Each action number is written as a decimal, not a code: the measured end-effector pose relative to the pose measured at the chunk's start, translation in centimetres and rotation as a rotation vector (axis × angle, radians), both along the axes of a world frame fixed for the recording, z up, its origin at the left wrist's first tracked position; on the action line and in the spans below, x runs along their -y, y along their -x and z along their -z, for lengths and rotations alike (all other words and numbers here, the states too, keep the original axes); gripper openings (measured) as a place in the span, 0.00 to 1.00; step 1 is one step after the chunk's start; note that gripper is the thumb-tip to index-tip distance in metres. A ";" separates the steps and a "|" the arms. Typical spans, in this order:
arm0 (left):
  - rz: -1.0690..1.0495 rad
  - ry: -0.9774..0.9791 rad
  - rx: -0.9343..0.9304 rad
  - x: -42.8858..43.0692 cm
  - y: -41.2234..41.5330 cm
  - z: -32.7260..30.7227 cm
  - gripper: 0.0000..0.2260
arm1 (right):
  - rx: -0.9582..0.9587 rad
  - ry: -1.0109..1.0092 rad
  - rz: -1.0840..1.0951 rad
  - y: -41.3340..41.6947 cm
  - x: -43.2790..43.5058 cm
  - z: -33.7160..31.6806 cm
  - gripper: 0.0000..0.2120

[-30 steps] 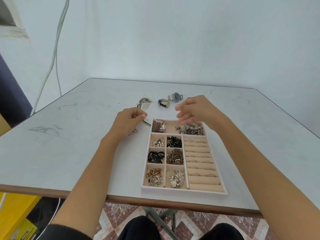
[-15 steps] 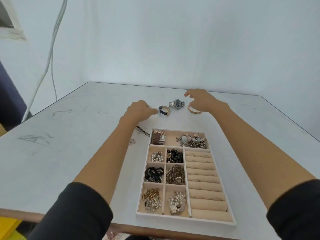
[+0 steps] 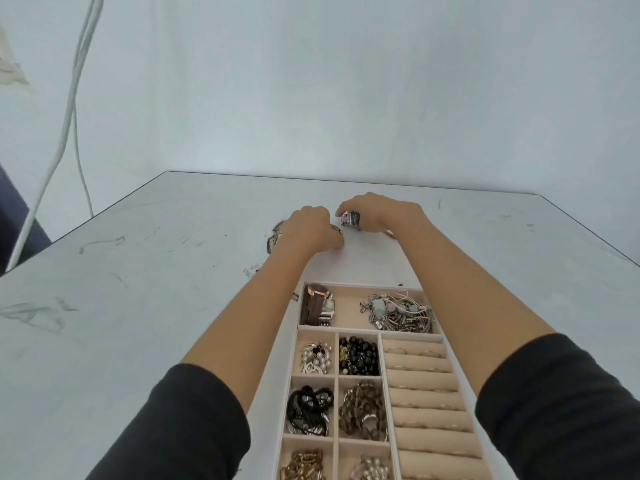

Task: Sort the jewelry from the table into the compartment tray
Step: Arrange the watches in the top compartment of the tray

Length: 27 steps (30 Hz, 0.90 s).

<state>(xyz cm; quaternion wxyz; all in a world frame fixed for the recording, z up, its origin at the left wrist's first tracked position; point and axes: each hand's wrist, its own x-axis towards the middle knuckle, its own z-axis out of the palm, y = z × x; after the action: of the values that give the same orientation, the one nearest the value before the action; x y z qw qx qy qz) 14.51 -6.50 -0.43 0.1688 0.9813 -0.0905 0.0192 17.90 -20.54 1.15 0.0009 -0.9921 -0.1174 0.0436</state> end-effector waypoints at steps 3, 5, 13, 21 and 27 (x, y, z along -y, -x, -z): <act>0.001 0.043 -0.085 -0.5 -0.5 -0.4 0.15 | 0.027 -0.028 -0.013 -0.1 -0.2 -0.6 0.19; -0.002 0.074 -0.111 -0.7 -0.7 -0.3 0.09 | 0.018 -0.076 -0.009 0.0 -0.2 -1.0 0.18; -0.072 0.549 -0.135 -3.6 0.4 -0.8 0.10 | 0.144 -0.569 0.061 1.3 0.5 -0.5 0.15; 0.069 1.066 -0.243 -5.3 5.8 -2.0 0.09 | -0.045 -1.317 0.124 5.7 1.8 -1.6 0.11; 0.167 0.902 -0.164 -4.7 9.7 -1.6 0.10 | -0.177 -1.649 0.136 10.9 2.1 -2.6 0.13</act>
<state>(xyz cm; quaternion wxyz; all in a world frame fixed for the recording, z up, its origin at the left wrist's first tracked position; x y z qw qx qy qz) 4.82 -1.81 1.20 0.5862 0.7975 -0.1382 -0.0347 7.04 -22.61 3.71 0.7395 -0.6709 -0.0512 0.0215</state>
